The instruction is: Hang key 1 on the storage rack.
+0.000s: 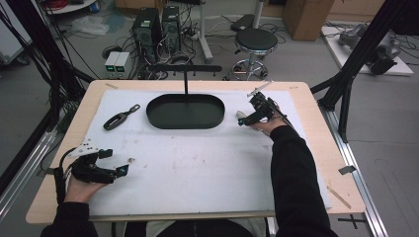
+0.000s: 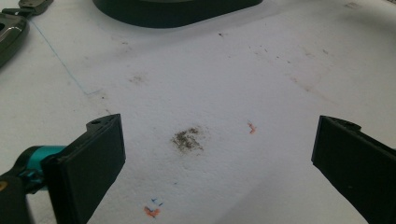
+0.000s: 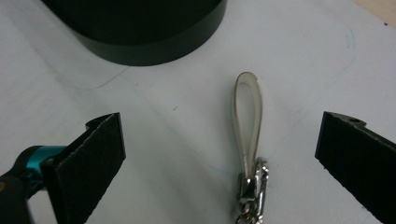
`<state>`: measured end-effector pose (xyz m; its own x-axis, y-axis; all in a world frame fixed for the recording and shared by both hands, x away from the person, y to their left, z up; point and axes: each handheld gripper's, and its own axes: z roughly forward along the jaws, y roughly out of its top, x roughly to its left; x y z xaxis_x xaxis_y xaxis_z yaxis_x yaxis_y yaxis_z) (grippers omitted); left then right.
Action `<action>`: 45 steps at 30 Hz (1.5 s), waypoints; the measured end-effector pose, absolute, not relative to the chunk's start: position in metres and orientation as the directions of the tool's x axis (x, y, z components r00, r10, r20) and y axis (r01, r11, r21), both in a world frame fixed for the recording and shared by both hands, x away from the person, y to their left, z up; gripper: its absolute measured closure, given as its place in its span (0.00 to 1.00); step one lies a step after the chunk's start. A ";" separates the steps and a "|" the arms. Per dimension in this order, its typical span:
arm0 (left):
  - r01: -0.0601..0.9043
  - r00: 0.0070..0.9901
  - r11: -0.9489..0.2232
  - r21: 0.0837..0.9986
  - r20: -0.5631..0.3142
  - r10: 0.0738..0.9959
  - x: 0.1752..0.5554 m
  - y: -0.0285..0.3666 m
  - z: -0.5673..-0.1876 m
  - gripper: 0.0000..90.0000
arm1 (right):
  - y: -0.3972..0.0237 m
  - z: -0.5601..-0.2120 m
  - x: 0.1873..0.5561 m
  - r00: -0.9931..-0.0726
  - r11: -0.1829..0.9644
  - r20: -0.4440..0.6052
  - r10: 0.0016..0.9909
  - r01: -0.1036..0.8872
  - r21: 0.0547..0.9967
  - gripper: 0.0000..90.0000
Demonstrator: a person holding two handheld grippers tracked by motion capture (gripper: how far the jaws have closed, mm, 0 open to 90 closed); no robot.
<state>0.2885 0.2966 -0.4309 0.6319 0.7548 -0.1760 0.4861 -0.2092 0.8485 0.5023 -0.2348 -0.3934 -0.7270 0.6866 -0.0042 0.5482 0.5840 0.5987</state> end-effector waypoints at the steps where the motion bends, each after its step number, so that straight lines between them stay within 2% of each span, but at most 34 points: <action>1: 0.486 0.632 -0.210 0.848 -0.175 0.755 0.288 0.296 -0.431 0.04 | -0.236 -0.396 0.505 -0.717 0.576 -0.006 0.697 0.555 0.600 0.01; 4: 0.484 0.633 -0.211 0.849 -0.173 0.754 0.287 0.297 -0.430 0.04 | -0.239 -0.403 0.510 -0.700 0.580 -0.030 0.714 0.566 0.586 0.01; 7: 0.479 0.632 -0.202 0.854 -0.176 0.755 0.286 0.297 -0.430 0.04 | -0.243 -0.409 0.517 -0.677 0.551 -0.003 0.736 0.596 0.584 0.01; 8: 0.479 0.632 -0.200 0.855 -0.178 0.755 0.285 0.298 -0.430 0.04 | -0.242 -0.413 0.519 -0.679 0.559 -0.012 0.734 0.594 0.578 0.05; 15: 0.480 0.635 -0.204 0.853 -0.178 0.752 0.285 0.298 -0.431 0.04 | -0.237 -0.421 0.522 -0.684 0.582 -0.020 0.729 0.605 0.543 0.10; 16: 0.480 0.635 -0.204 0.853 -0.177 0.752 0.285 0.298 -0.431 0.04 | -0.233 -0.422 0.521 -0.699 0.600 -0.025 0.714 0.593 0.537 0.21; 18: 0.480 0.635 -0.205 0.853 -0.176 0.752 0.285 0.298 -0.431 0.04 | -0.232 -0.422 0.521 -0.706 0.603 -0.022 0.708 0.589 0.538 0.23; 19: 0.478 0.635 -0.205 0.854 -0.175 0.753 0.285 0.298 -0.431 0.04 | -0.231 -0.423 0.521 -0.714 0.607 -0.007 0.700 0.590 0.533 0.34; 20: 0.476 0.635 -0.205 0.855 -0.173 0.753 0.285 0.297 -0.431 0.04 | -0.231 -0.423 0.521 -0.714 0.607 -0.007 0.700 0.590 0.533 0.34; 21: 0.476 0.635 -0.205 0.855 -0.172 0.753 0.285 0.297 -0.431 0.04 | -0.230 -0.422 0.521 -0.716 0.602 -0.002 0.698 0.585 0.543 0.44; 22: 0.475 0.637 -0.211 0.855 -0.168 0.752 0.285 0.297 -0.431 0.04 | -0.230 -0.422 0.521 -0.716 0.602 -0.002 0.698 0.585 0.543 0.44; 25: 0.476 0.638 -0.210 0.854 -0.171 0.751 0.285 0.297 -0.431 0.04 | -0.228 -0.422 0.521 -0.722 0.610 -0.015 0.692 0.574 0.546 0.58; 26: 0.476 0.637 -0.211 0.854 -0.170 0.752 0.285 0.297 -0.432 0.04 | -0.228 -0.424 0.521 -0.716 0.612 -0.011 0.698 0.588 0.528 0.68; 27: 0.477 0.635 -0.209 0.854 -0.170 0.754 0.285 0.296 -0.432 0.04 | -0.228 -0.426 0.522 -0.711 0.605 -0.001 0.703 0.598 0.525 0.69; 28: 0.477 0.636 -0.211 0.853 -0.169 0.753 0.285 0.297 -0.432 0.04 | -0.229 -0.426 0.523 -0.703 0.590 0.015 0.711 0.609 0.530 0.77; 33: 0.476 0.636 -0.213 0.853 -0.166 0.753 0.285 0.296 -0.432 0.04 | -0.229 -0.425 0.522 -0.689 0.579 0.013 0.725 0.619 0.531 0.92; 38: 0.475 0.635 -0.213 0.854 -0.165 0.755 0.285 0.296 -0.432 0.04 | -0.227 -0.425 0.520 -0.678 0.578 -0.007 0.735 0.621 0.529 0.95; 42: 0.470 0.628 -0.205 0.859 -0.162 0.761 0.282 0.298 -0.431 0.04 | -0.235 -0.415 0.516 -0.671 0.526 0.076 0.738 0.642 0.558 0.96; 45: 0.468 0.626 -0.199 0.861 -0.164 0.762 0.280 0.299 -0.431 0.04 | -0.239 -0.408 0.514 -0.668 0.504 0.100 0.738 0.643 0.577 0.96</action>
<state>0.2798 0.2991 -0.4307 0.6261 0.7622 -0.1641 0.4681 -0.1991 0.8610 0.5137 -0.2395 -0.4079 -0.6678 0.7376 0.0998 0.6430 0.5042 0.5765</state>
